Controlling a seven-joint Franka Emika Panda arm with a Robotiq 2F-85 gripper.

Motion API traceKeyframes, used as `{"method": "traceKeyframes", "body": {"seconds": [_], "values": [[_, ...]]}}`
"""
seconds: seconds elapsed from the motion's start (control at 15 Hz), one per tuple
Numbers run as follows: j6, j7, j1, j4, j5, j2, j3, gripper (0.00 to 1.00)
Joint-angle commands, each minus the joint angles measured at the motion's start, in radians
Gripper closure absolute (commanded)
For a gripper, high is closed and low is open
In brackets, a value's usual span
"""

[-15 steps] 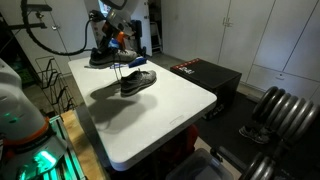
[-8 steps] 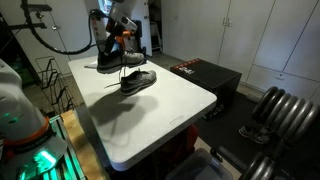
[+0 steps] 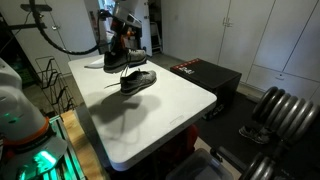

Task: Pick up the top sneaker and put it on the table, pick up the left sneaker and put it on top of the right sneaker

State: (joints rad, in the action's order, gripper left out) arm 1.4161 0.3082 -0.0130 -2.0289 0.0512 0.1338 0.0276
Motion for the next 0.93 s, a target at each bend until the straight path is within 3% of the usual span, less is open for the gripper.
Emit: {"method": "traceKeyframes", "body": {"seconds": [0.0,0.87], "values": [[0.010,-0.042,-0.002,0.054,0.015,-0.057,-0.013,0.97],[-0.049,0.004,0.008,0.210,0.006,-0.260,-0.025,0.97]]}}
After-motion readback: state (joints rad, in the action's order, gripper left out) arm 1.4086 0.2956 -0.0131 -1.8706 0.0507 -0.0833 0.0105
